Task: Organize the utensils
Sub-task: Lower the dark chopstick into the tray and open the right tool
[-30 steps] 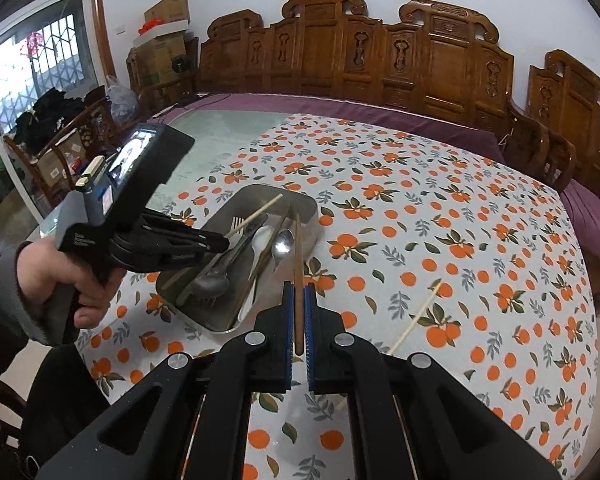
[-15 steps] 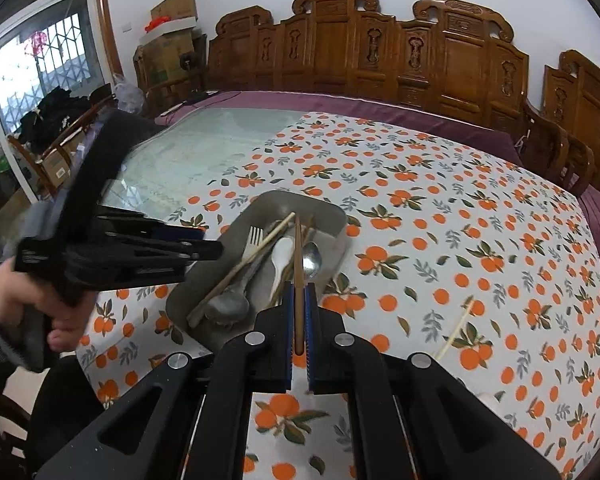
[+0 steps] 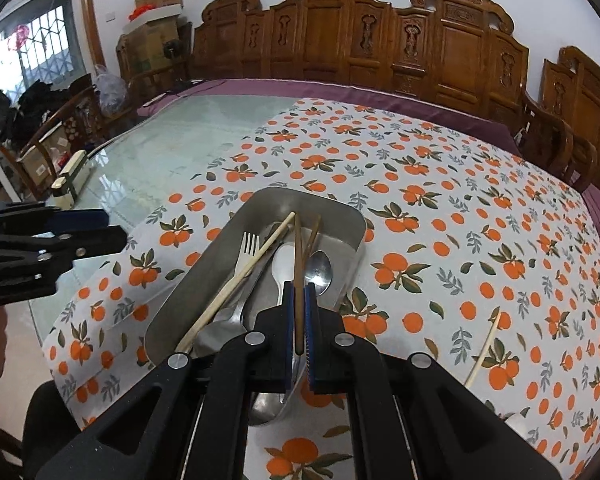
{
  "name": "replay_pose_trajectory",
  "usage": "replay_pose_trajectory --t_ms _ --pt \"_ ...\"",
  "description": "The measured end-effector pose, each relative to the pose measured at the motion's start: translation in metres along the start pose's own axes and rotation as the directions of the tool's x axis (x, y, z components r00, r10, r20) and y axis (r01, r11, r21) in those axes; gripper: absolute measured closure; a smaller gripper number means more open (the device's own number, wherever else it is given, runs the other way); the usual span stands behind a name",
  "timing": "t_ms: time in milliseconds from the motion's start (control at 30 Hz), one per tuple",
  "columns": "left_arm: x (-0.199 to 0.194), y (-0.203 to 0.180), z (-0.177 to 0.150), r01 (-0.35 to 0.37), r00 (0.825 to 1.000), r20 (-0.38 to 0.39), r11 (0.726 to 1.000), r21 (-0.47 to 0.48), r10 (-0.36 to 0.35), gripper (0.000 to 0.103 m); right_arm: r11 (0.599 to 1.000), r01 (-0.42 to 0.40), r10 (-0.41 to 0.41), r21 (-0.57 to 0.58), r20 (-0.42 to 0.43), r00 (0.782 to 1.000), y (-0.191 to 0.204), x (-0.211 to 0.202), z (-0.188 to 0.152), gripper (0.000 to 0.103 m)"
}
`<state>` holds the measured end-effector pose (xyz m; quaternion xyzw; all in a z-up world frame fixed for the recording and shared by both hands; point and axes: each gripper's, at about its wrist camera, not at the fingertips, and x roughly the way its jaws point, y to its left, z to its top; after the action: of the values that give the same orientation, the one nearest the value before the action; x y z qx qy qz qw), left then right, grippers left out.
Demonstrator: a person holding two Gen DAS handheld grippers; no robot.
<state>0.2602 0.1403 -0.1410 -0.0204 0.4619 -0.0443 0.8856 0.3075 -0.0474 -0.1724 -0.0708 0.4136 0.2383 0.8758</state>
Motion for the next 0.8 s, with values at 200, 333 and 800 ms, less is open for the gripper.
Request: replay_pose_trajectory --t_ms 200,333,800 --pt "-0.011 -0.002 -0.003 0.0 1.0 0.016 1.0 0.01 0.0 0.064 0.999 -0.035 0.036 0.036 -0.036 0.999 0.003 0.011 -0.002 0.097" --pt "-0.015 -0.003 -0.004 -0.005 1.0 0.024 1.0 0.013 0.004 0.064 0.997 -0.061 0.063 0.04 -0.048 0.997 0.009 0.015 -0.006 0.097" --pt "-0.021 -0.002 -0.004 -0.007 1.0 0.028 1.0 0.012 0.006 0.064 0.983 -0.158 0.167 0.094 -0.092 0.982 0.016 0.024 -0.014 0.091"
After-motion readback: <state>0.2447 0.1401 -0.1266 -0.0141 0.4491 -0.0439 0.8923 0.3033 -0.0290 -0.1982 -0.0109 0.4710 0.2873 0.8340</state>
